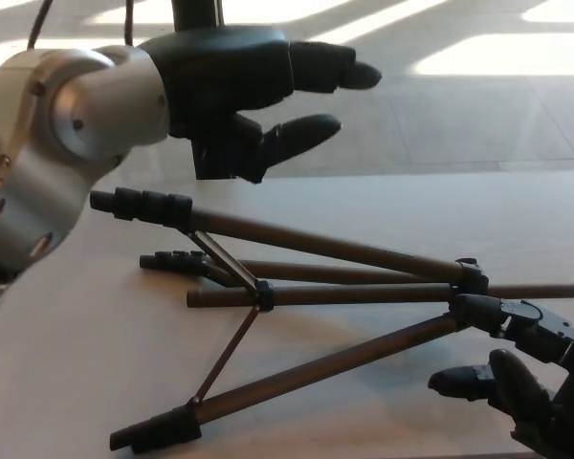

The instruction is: Use both hands of the robot to pick up the tripod lying in the middle of the desk and make it stand upright on the desk

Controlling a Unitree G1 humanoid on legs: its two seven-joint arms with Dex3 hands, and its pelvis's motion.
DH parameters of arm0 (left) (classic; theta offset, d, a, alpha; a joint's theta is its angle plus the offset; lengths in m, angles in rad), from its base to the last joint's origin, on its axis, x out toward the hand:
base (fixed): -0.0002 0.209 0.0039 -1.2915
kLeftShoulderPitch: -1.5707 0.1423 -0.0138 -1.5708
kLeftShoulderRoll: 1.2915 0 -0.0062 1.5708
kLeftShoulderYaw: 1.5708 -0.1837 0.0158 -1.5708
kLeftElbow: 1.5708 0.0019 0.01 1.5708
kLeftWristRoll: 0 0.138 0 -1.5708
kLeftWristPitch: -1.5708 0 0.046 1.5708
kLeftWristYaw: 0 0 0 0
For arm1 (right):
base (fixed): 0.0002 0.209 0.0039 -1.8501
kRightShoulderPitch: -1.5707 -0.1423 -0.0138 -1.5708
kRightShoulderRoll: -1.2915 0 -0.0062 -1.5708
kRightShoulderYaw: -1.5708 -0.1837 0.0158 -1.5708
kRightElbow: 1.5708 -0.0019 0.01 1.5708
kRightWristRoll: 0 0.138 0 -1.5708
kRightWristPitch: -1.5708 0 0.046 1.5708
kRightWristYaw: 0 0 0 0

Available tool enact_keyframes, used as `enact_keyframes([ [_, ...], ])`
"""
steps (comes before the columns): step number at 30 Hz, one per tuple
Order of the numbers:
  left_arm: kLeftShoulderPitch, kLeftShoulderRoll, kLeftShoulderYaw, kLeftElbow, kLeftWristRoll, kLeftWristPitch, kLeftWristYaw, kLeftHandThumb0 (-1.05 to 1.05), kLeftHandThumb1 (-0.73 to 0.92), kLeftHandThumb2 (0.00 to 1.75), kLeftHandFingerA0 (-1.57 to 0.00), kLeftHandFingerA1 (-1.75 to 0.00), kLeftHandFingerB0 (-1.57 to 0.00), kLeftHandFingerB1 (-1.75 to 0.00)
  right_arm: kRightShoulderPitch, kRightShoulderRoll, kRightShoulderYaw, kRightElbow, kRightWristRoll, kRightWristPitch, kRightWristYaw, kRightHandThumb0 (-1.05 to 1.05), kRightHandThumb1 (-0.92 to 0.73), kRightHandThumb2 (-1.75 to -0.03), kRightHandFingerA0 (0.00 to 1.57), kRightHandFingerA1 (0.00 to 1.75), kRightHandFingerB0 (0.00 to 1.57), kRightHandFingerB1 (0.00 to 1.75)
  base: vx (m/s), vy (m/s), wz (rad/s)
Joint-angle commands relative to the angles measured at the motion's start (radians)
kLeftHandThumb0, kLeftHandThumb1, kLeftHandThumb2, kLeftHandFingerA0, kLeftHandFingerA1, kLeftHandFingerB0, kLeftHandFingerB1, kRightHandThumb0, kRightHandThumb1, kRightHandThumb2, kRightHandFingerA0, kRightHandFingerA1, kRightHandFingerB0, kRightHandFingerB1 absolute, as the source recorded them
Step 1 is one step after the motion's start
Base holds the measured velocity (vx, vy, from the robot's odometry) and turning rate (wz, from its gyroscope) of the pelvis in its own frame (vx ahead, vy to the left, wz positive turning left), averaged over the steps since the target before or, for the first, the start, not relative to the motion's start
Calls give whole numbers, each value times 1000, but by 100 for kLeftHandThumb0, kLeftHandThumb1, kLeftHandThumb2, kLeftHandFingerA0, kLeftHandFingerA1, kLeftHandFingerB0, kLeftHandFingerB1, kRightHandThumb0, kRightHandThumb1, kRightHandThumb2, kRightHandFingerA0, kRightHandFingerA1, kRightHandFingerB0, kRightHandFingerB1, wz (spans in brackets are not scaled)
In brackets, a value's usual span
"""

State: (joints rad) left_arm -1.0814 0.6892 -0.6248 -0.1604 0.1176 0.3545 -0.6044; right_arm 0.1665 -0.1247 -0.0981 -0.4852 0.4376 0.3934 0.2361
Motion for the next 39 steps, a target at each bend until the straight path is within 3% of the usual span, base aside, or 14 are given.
enact_keyframes([
  [1,-22,41,-310,116,501,-95,-144,-96,54,104,0,-9,-14,-8,38,-63,-66,-44,14,99,-34,-73,-71,-62,71,74,57,48,0,0,0],
  [2,-22,38,-317,119,503,-92,-142,-96,54,104,0,-9,-14,-8,37,-62,-66,-43,14,100,-34,-73,-71,-62,71,74,57,48,0,0,0],
  [3,-21,34,-332,126,515,-88,-144,-105,69,67,0,-20,0,-32,34,-60,-64,-34,12,87,-28,-74,-71,-62,70,76,56,49,0,0,0],
  [4,-16,35,-337,129,521,-88,-138,-97,53,104,0,-8,-14,-10,32,-61,-62,-36,11,92,-30,-75,-71,-61,70,76,57,50,0,0,0],
  [7,-12,26,-381,168,578,-96,-100,-101,57,105,0,-4,-16,-4,29,-61,-62,-45,6,107,-41,-76,-70,-62,69,77,55,48,0,0,0],
  [11,-30,16,-437,219,659,-96,-79,-97,54,103,0,-9,-6,0,44,-60,-60,-56,-3,110,-46,-73,-72,-62,70,76,56,48,0,0,0],
  [12,-30,15,-442,234,669,-98,-61,-100,56,105,0,-3,-15,0,45,-59,-59,-58,-2,116,-48,-73,-71,-62,71,75,57,48,0,0,0],
  [15,-51,-7,-475,321,729,-97,22,-100,56,105,0,-1,-17,-2,38,-54,-56,-54,-1,113,-47,-74,-71,-61,71,76,60,49,0,0,0],
  [20,-106,-35,-495,425,756,-106,90,-99,54,105,0,-8,-1,0,20,-59,-57,-52,-5,126,-51,-75,-70,-61,72,77,59,50,0,0,0],
  [25,-122,-94,-517,487,771,-71,132,-97,52,103,0,-6,-1,0,34,-60,-57,-67,-13,133,-57,-73,-71,-61,75,74,59,48,0,0,0],
  [27,-109,-107,-510,496,770,-61,177,-97,54,100,0,-2,-9,0,30,-56,-57,-61,-3,130,-49,-74,-69,-61,73,75,62,48,0,0,0],
  [30,-104,-152,-510,534,777,-40,239,-94,51,98,0,-6,0,0,30,-59,-60,-63,4,134,-41,-73,-69,-61,73,74,62,48,0,0,0],
  [36,-102,-239,-504,613,775,0,302,-94,49,100,0,-9,0,0,17,-60,-67,-64,13,147,-40,-74,-67,-61,72,75,64,47,0,0,0],
  [39,-87,-307,-484,647,755,15,345,-94,52,99,0,-10,-9,0,12,-62,-65,-54,16,146,-29,-72,-68,-61,70,76,63,47,0,0,0],
])
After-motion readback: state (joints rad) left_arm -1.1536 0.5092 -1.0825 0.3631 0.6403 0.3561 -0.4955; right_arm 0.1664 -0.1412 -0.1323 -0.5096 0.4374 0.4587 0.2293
